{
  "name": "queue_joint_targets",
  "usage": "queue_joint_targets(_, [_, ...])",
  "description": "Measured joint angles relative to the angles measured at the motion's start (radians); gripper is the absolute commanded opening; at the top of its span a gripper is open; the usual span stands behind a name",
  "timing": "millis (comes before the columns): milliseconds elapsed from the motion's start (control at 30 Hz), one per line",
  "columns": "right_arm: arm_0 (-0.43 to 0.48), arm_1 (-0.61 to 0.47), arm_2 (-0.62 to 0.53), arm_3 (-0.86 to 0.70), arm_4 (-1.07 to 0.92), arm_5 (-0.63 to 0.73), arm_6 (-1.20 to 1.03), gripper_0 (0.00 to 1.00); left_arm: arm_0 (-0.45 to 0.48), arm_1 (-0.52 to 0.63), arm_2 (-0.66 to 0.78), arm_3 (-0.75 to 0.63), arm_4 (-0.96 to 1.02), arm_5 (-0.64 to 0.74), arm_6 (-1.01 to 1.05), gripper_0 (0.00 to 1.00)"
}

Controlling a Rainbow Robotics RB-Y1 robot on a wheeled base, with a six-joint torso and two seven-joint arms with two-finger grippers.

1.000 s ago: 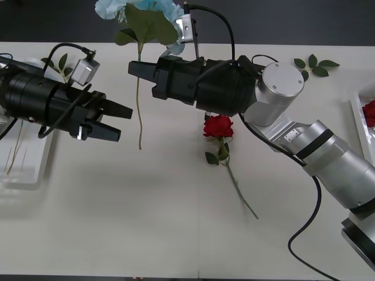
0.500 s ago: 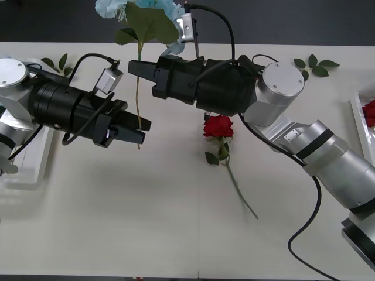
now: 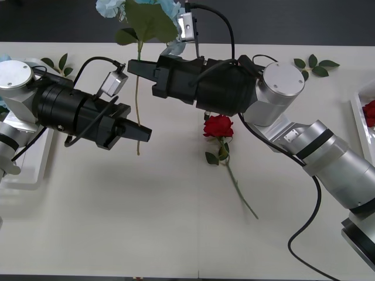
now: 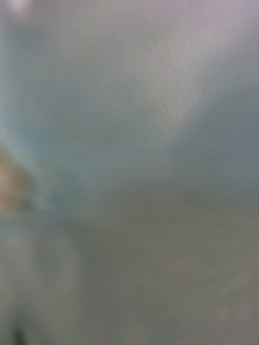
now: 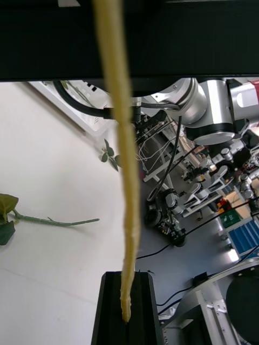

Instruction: Put the red flowers into the right box and the blue flowers into the left box

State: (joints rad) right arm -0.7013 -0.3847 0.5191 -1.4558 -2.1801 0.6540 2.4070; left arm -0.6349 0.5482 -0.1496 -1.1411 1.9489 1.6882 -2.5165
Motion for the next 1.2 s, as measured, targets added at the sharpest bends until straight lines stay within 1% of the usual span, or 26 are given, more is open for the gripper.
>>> queue_joint_targets(100, [0.0, 0.0, 0.0, 0.0, -0.014, 0.0, 0.0, 0.43, 0.0, 0.0, 0.0, 0.0, 0.0, 0.0, 0.002, 0.0])
queue_joint_targets(300, [0.0, 0.0, 0.0, 0.0, -0.012, -0.003, -0.001, 0.71, 0.0, 0.0, 0.0, 0.0, 0.013, 0.0, 0.002, 0.0])
queue_joint_targets(433, [0.0, -0.001, -0.001, 0.0, 0.03, -0.006, -0.001, 0.79, 0.0, 0.0, 0.0, 0.0, 0.033, 0.0, 0.002, 0.0])
queue_joint_targets(533, [0.0, -0.001, -0.004, 0.0, 0.035, -0.006, -0.001, 0.83, 0.0, 0.001, 0.002, 0.0, 0.039, -0.001, 0.002, 0.0])
queue_joint_targets(700, [0.0, -0.001, -0.018, 0.0, 0.035, -0.006, 0.0, 0.86, 0.0, 0.013, 0.049, 0.0, 0.039, -0.001, 0.002, 0.0])
queue_joint_targets(800, [0.0, -0.002, -0.029, 0.0, 0.035, -0.006, 0.0, 0.88, 0.0, 0.045, 0.083, 0.0, 0.039, -0.001, 0.002, 0.0])
queue_joint_targets(967, [0.0, -0.012, -0.038, 0.0, 0.035, -0.001, 0.0, 0.88, 0.013, 0.129, 0.144, 0.0, 0.033, 0.0, 0.002, 0.0])
queue_joint_targets(1067, [-0.001, -0.045, -0.038, 0.0, 0.035, 0.045, 0.0, 0.88, 0.032, 0.181, 0.215, 0.0, -0.025, 0.01, 0.002, 0.0])
queue_joint_targets(1200, [-0.011, -0.105, -0.04, 0.0, 0.087, 0.133, 0.0, 0.89, 0.054, 0.232, 0.373, 0.0, -0.159, 0.058, 0.002, 0.0])
